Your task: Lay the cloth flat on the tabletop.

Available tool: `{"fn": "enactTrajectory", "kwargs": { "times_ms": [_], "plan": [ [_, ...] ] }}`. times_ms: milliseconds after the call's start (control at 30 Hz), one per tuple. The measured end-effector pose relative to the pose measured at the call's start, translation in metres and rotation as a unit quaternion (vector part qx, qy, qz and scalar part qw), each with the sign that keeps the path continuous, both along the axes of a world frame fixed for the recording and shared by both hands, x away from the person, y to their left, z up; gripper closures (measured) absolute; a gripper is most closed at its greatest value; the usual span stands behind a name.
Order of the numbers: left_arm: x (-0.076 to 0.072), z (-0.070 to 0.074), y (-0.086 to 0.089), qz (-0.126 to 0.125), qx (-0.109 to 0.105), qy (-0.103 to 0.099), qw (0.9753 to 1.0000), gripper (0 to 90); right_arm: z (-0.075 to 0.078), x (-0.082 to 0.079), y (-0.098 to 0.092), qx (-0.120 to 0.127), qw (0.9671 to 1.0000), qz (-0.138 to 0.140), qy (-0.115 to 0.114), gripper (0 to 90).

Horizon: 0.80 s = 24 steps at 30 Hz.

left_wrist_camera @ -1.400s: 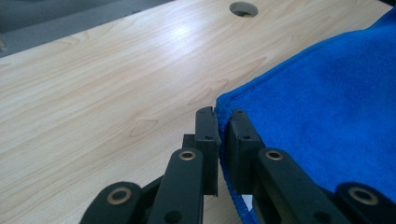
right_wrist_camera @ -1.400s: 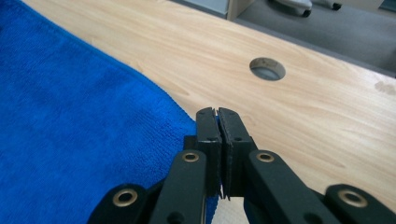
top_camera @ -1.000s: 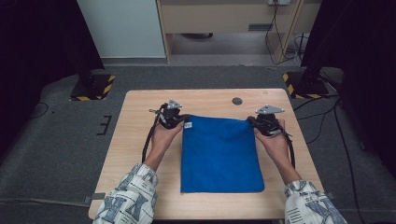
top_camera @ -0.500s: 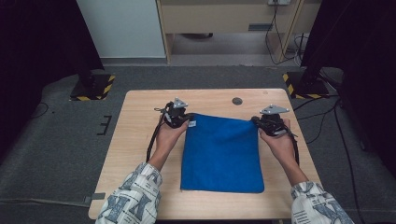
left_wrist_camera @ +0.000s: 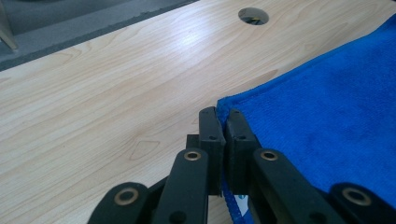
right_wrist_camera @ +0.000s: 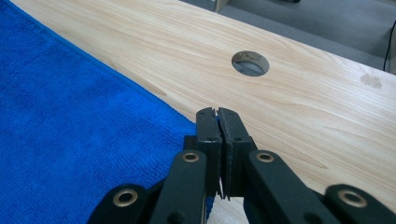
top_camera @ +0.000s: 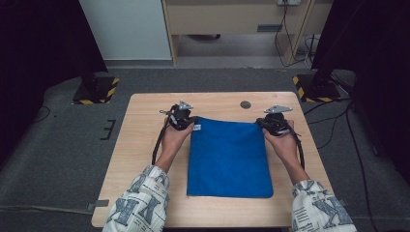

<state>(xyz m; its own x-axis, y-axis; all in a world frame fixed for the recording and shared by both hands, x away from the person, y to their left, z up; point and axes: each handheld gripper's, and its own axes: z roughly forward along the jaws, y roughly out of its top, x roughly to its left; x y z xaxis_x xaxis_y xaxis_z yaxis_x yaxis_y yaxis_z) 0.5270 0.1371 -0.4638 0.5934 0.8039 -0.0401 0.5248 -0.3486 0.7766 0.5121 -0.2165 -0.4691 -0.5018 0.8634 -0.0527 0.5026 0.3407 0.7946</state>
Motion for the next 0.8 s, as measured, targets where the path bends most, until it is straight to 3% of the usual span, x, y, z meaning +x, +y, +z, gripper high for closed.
{"fn": "enactTrajectory", "kwargs": {
  "times_ms": [233, 633, 800],
  "plan": [
    [0.007, -0.011, 0.001, 0.008, 0.016, 0.009, 0.9998, 87.2, -0.004, 0.007, 0.006, -0.004, 1.0000, -0.003, 0.007, 88.2],
    [0.022, -0.031, 0.008, 0.021, 0.001, 0.024, 0.9995, 86.6, -0.019, 0.020, 0.012, -0.032, 0.9991, -0.015, 0.024, 87.9],
    [0.026, -0.038, 0.008, 0.026, 0.000, 0.027, 0.9993, 86.7, -0.025, 0.026, 0.006, -0.027, 0.9988, -0.024, 0.034, 87.9]
  ]
}}
